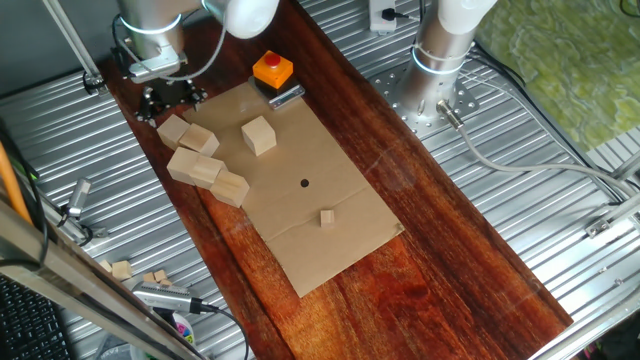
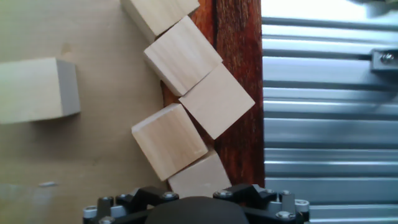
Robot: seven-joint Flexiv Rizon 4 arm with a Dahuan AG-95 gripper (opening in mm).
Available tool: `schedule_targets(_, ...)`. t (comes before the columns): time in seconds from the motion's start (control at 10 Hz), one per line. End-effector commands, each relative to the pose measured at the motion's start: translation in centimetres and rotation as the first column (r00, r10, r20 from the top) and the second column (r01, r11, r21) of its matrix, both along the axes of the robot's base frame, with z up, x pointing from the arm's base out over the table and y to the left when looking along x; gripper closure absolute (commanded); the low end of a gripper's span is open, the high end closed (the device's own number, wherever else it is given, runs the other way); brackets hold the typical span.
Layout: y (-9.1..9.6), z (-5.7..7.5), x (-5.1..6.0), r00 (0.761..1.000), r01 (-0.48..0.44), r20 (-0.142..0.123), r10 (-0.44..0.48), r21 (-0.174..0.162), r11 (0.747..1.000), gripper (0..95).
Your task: Stack the blocks into a pyramid shape
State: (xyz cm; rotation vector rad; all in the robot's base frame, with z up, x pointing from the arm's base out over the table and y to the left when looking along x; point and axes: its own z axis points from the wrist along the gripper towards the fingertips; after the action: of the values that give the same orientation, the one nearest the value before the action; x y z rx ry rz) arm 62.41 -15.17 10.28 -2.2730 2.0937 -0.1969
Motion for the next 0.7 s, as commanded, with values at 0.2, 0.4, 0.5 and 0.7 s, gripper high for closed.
schedule_targets(0.2,-0.37,-0.11,0.11,1.0,0.021,-0.002,-0.021,0.013,1.0,0.0)
schedule_targets(0.4,-0.36,-0.06,0.17,1.0,0.018,0.003,-0.018,0.011,1.0,0.0)
schedule_targets(0.5,-0.36,-0.06,0.17,1.0,0.018,0.003,-0.018,0.011,1.0,0.0)
schedule_targets(0.7,-0.34,-0.08,0.17,1.0,0.014,-0.003,-0.014,0.02,1.0,0.0)
